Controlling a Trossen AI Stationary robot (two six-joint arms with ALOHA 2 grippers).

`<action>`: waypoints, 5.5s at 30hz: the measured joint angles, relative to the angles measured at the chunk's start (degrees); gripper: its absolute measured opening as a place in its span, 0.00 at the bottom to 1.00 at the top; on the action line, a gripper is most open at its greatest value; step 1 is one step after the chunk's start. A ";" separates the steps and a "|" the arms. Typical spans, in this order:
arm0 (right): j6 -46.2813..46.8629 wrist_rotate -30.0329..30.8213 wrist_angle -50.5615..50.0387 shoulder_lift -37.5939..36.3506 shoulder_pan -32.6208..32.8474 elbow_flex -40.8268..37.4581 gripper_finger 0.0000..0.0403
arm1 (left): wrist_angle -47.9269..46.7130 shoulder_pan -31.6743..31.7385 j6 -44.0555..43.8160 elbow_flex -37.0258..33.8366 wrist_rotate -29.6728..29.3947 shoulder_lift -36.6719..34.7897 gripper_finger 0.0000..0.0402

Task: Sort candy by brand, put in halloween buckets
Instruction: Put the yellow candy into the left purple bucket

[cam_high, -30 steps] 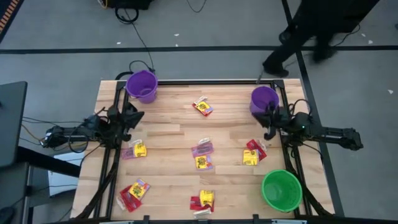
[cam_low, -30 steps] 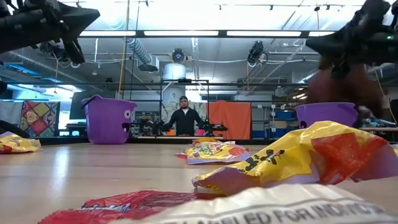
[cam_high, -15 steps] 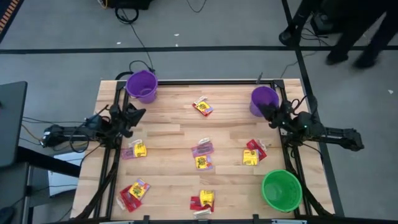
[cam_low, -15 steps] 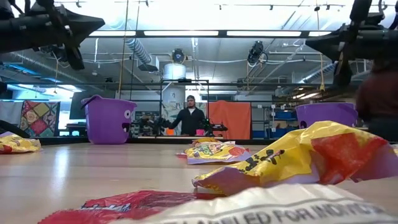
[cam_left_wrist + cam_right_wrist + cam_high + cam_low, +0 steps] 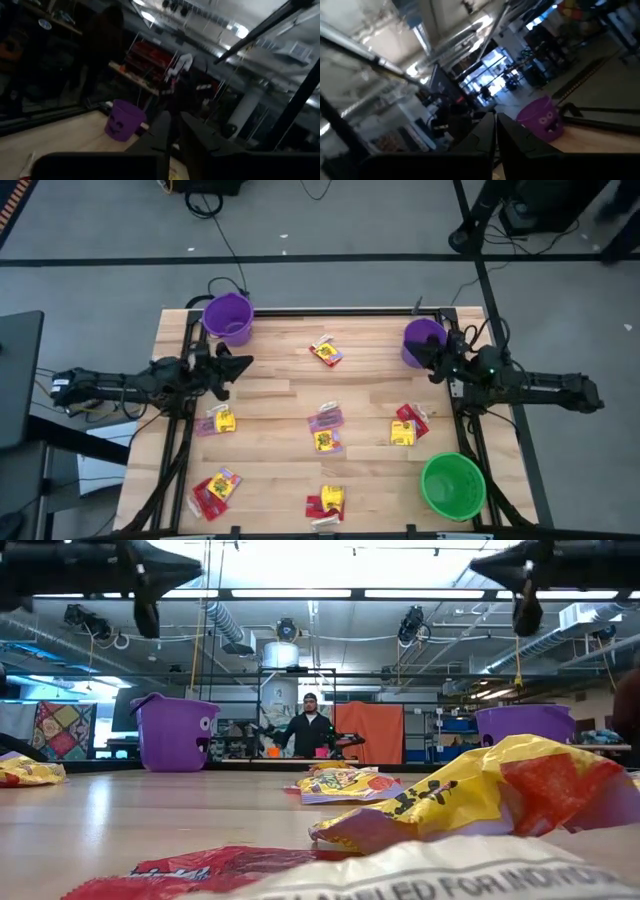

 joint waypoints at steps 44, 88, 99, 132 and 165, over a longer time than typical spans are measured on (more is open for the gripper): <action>14.09 -21.71 -16.05 33.18 7.52 16.06 0.06 | -32.09 10.85 12.36 42.25 19.24 64.40 0.27; 0.39 -12.57 -24.03 31.54 7.10 16.04 0.20 | -44.09 16.83 61.69 63.37 2.98 88.84 0.55; -3.07 -12.50 -23.89 31.54 5.37 16.04 0.20 | -41.60 18.80 61.40 63.37 7.81 88.82 0.24; -4.93 -1.98 -21.67 31.65 2.14 16.04 0.03 | -66.17 26.12 27.15 63.35 5.36 61.77 0.01; -2.04 3.01 -17.32 31.65 10.87 16.02 0.16 | -94.71 54.05 18.62 59.08 -0.80 52.18 0.02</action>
